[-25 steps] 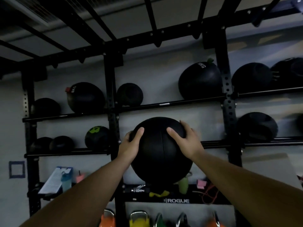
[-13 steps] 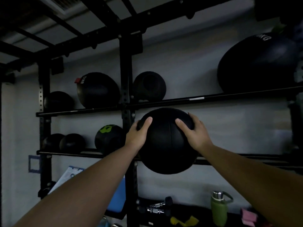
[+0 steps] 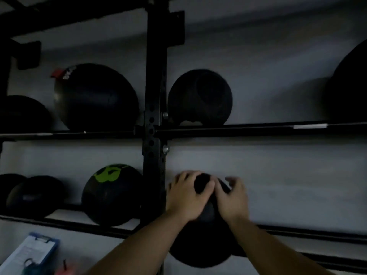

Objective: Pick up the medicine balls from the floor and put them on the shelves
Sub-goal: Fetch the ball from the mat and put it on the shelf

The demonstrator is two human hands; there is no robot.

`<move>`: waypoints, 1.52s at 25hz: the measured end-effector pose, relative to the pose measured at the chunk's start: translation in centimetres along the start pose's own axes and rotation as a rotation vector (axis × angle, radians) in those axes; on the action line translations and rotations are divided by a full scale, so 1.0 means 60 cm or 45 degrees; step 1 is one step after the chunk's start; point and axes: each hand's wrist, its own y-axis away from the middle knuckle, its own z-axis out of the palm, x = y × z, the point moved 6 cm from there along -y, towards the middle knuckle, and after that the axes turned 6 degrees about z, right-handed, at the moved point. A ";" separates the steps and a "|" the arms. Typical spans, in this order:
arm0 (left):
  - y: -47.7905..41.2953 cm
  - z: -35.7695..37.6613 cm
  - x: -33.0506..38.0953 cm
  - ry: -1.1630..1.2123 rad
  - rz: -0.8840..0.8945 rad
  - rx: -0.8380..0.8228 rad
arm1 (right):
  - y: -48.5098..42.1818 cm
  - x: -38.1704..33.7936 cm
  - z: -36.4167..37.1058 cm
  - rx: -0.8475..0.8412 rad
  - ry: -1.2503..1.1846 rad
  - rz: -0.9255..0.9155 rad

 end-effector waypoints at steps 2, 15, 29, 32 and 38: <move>-0.038 -0.004 -0.043 0.170 -0.028 -0.065 | -0.042 -0.032 0.045 -0.091 0.194 -0.098; -0.091 0.102 -0.080 -0.077 0.377 -0.284 | -0.195 0.009 0.076 -0.023 0.663 -0.395; -0.039 0.112 -0.091 -0.121 -0.070 -0.300 | -0.068 0.080 -0.027 -0.435 1.136 -0.265; 0.017 0.051 -0.035 -0.075 -0.039 -0.381 | -0.017 0.035 -0.114 -0.414 1.147 -0.316; 0.157 -0.079 0.209 -0.014 0.046 -0.363 | 0.126 -0.021 -0.341 -0.409 1.066 -0.435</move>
